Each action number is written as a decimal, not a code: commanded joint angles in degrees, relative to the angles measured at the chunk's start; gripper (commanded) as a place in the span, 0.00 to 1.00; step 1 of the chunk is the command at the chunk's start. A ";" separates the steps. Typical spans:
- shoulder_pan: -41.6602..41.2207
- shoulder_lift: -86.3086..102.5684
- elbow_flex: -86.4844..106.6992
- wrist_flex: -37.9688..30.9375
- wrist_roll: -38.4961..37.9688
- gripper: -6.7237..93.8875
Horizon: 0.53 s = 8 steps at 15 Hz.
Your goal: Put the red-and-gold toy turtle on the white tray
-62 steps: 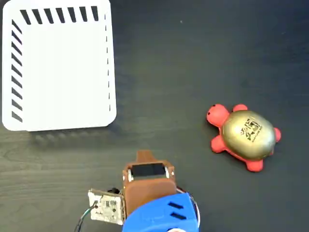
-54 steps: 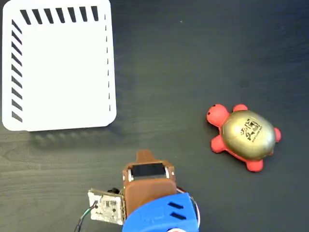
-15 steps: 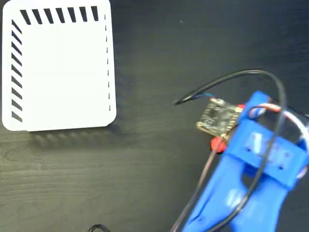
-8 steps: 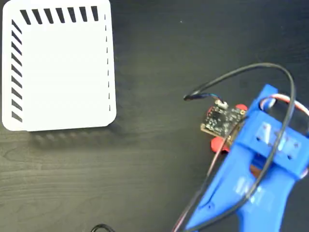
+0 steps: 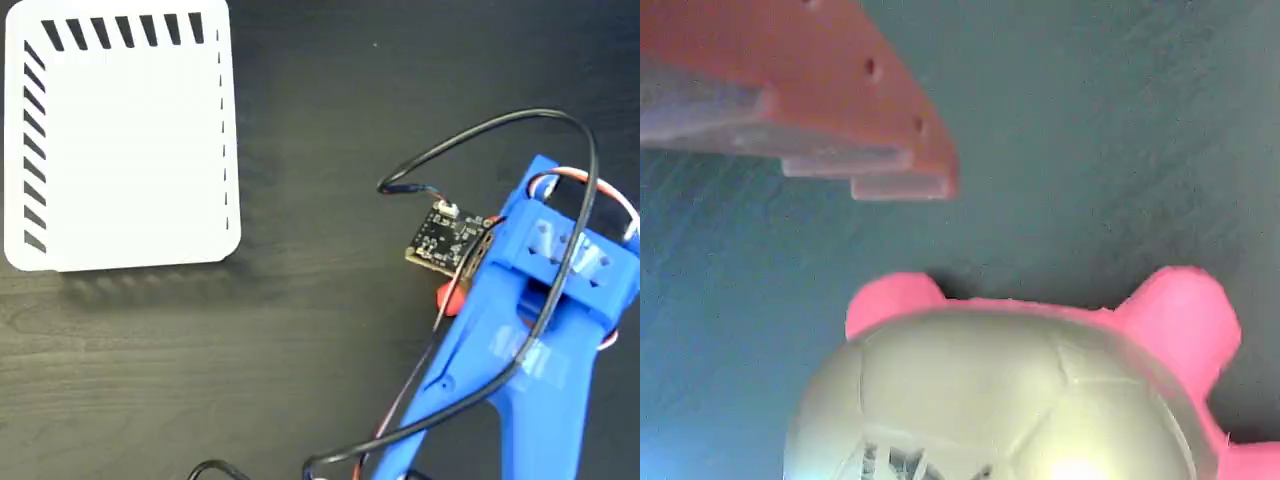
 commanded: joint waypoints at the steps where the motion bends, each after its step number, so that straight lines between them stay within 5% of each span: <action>1: -0.26 0.79 -3.43 1.05 -0.26 0.80; 8: -0.26 -5.71 -3.87 -1.58 -0.26 0.80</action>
